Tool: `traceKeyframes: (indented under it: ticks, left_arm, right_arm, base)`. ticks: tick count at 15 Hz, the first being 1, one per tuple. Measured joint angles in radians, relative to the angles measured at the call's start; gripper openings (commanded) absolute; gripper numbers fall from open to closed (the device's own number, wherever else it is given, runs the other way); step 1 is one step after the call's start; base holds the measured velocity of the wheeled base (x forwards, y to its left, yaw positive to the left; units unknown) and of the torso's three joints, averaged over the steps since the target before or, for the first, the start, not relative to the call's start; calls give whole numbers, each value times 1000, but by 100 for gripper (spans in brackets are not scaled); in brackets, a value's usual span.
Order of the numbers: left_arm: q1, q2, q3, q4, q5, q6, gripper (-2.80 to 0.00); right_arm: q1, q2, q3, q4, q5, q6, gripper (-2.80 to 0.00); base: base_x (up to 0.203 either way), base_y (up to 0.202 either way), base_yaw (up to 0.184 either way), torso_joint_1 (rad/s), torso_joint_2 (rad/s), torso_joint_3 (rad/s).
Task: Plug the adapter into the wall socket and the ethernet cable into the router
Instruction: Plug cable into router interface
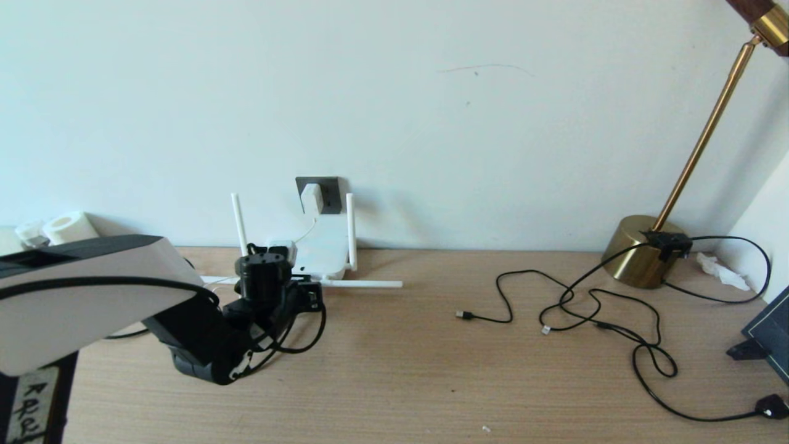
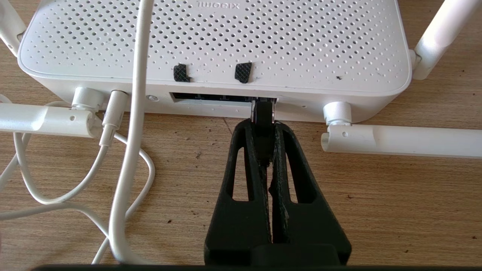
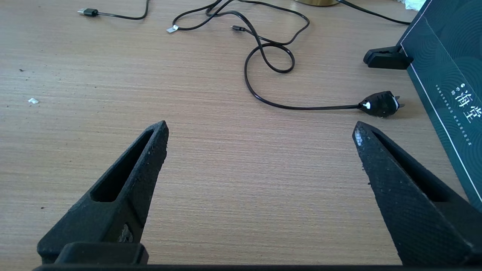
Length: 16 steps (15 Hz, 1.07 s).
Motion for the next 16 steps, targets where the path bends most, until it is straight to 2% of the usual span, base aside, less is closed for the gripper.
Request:
traceKeyframes:
  ticks: [16]
  left_arm:
    - [21, 27, -40, 5, -6, 12, -280]
  right_arm:
    - [0, 0, 0, 0, 0, 0, 0]
  base:
    - [0, 0, 0, 0, 0, 0]
